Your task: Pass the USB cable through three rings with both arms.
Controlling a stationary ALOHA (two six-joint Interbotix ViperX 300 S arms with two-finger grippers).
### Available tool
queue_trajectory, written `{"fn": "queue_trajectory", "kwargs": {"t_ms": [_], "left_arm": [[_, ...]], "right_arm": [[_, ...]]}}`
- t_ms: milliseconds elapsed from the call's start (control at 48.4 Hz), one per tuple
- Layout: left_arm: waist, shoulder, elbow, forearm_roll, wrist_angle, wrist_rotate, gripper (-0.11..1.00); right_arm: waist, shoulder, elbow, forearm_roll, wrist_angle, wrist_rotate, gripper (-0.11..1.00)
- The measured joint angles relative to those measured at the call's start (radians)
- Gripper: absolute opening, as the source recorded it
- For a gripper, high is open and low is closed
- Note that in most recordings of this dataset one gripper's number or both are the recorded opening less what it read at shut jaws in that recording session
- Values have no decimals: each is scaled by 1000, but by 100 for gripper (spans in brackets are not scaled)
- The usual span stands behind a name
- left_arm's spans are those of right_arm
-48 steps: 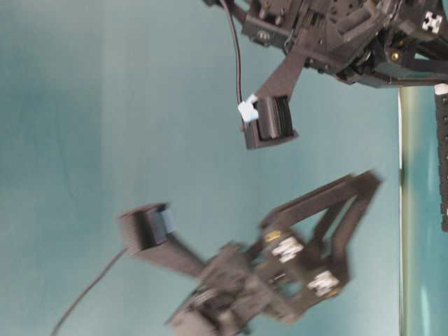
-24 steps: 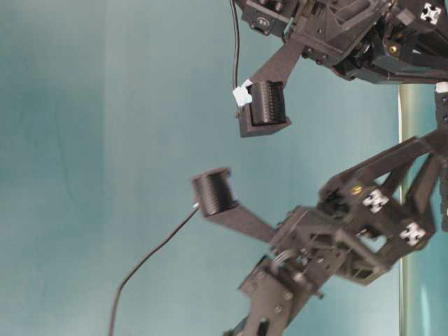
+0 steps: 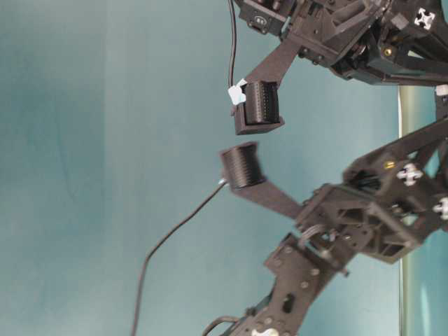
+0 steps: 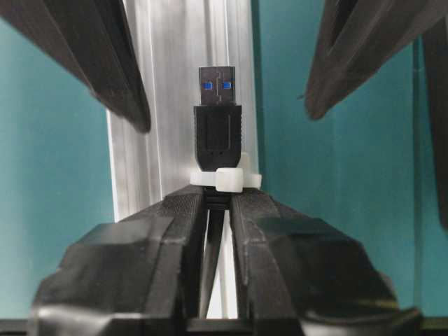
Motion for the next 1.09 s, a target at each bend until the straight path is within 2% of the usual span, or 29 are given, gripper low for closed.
{"fn": "queue_trajectory", "kwargs": {"t_ms": [165,268,372,558,599,1094], "left_arm": [[0,8,-12,2,-2,0,88],[0,9,-15,2,-2,0,80],[0,11,-15,0,-2,0,66],[-2,20,-17,2,0,-2,26],[-3,20,-15,2,2,2,22],[-5,23,-17,0,0,2,22]], "right_arm": [[0,0,0,0,0,0,-8],[-2,0,0,0,0,0,-8],[-2,0,0,-2,0,0,-8],[-2,0,0,0,-5,0,-8],[-2,0,0,0,-6,0,-8],[-2,-6,11,-2,-8,6,-4]]}}
